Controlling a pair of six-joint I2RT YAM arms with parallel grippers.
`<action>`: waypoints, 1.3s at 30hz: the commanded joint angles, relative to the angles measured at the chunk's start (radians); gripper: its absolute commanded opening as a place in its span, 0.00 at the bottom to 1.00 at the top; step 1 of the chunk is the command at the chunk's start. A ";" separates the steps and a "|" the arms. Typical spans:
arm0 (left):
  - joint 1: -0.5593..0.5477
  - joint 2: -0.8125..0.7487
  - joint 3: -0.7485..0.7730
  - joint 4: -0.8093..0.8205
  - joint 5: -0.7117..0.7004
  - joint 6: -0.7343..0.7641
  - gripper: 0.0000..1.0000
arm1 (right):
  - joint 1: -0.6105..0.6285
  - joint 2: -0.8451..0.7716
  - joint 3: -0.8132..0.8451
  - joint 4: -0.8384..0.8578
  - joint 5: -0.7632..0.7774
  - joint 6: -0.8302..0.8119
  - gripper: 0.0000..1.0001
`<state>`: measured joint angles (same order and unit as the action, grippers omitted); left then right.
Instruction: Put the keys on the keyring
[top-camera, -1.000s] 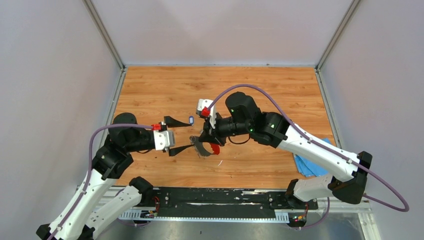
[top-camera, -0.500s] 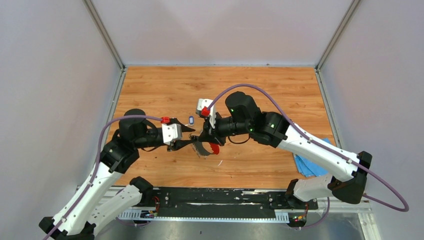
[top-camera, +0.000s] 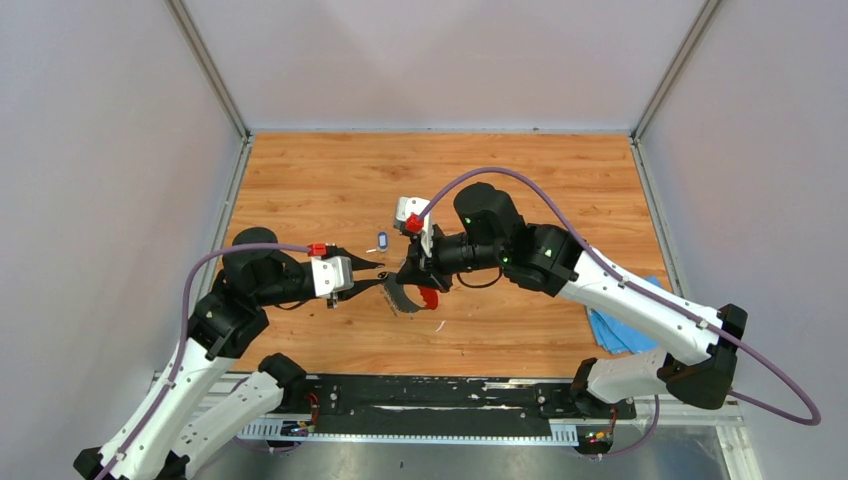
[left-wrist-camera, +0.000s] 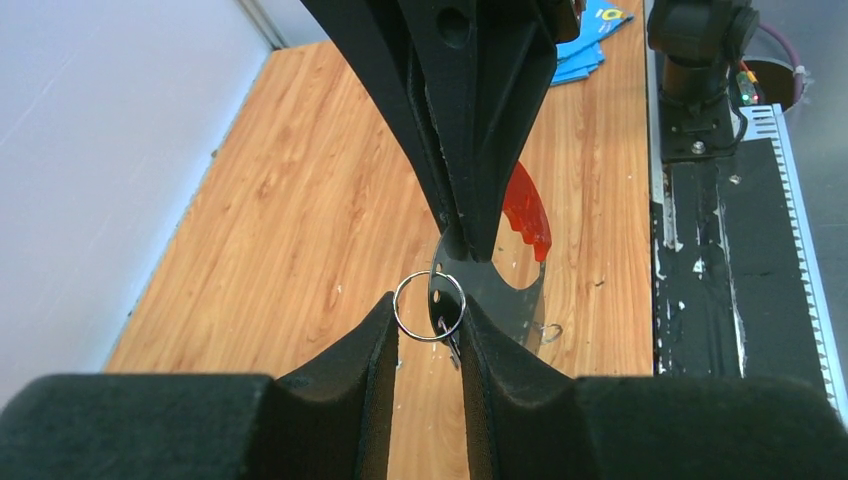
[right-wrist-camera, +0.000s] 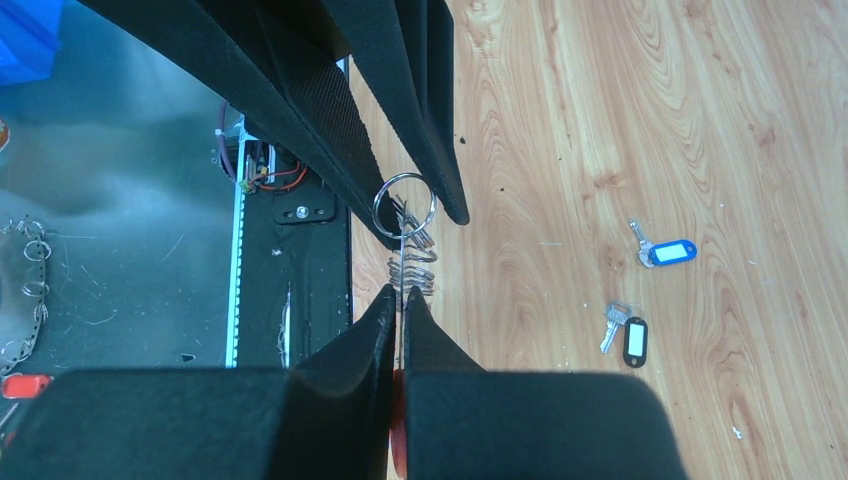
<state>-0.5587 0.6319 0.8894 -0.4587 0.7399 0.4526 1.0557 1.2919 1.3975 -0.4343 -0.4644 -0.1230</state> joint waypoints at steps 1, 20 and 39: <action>-0.004 -0.011 0.010 -0.019 -0.016 -0.014 0.23 | 0.015 -0.028 -0.014 0.011 -0.037 0.011 0.00; -0.004 -0.039 0.026 -0.090 0.034 0.081 0.21 | 0.024 -0.030 -0.028 0.029 -0.077 0.019 0.00; -0.004 -0.111 0.008 -0.070 0.047 0.248 0.41 | 0.026 0.000 0.012 -0.004 -0.117 0.036 0.00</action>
<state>-0.5591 0.5186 0.8898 -0.5007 0.7486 0.6624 1.0660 1.2896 1.3769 -0.4229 -0.5495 -0.1009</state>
